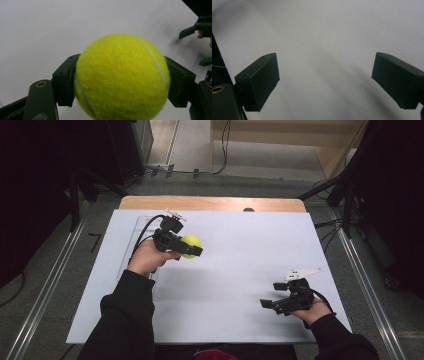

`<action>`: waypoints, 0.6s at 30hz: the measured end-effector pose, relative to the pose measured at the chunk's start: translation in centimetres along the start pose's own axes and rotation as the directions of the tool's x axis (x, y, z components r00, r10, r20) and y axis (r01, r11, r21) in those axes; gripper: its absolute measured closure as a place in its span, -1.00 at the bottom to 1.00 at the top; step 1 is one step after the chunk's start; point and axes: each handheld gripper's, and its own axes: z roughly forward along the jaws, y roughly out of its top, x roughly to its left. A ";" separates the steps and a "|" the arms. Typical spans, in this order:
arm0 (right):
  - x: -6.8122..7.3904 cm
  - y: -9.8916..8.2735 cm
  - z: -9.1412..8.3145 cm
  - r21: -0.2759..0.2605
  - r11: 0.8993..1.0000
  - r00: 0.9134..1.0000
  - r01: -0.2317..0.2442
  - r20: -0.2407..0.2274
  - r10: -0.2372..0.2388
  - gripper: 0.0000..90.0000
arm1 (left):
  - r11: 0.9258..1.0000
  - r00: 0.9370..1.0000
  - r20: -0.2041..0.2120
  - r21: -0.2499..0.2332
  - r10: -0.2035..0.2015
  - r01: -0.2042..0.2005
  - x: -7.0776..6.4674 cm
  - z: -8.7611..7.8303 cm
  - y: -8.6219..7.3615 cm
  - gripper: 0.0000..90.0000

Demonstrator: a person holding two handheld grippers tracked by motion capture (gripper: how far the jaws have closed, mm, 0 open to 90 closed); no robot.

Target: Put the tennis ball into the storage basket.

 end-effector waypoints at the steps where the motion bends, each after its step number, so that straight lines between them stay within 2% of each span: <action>1: 0.0 0.0 0.0 0.000 1.000 1.000 -0.001 0.000 0.001 -0.87 | 1.000 1.000 -0.003 0.001 0.000 0.000 0.1 -0.1 0.0 -0.42; 18: 0.0 0.0 0.0 -0.001 1.000 1.000 0.003 0.001 -0.003 -0.87 | 0.999 0.998 -0.044 -0.031 -0.045 0.044 1.6 -1.7 -0.6 -0.42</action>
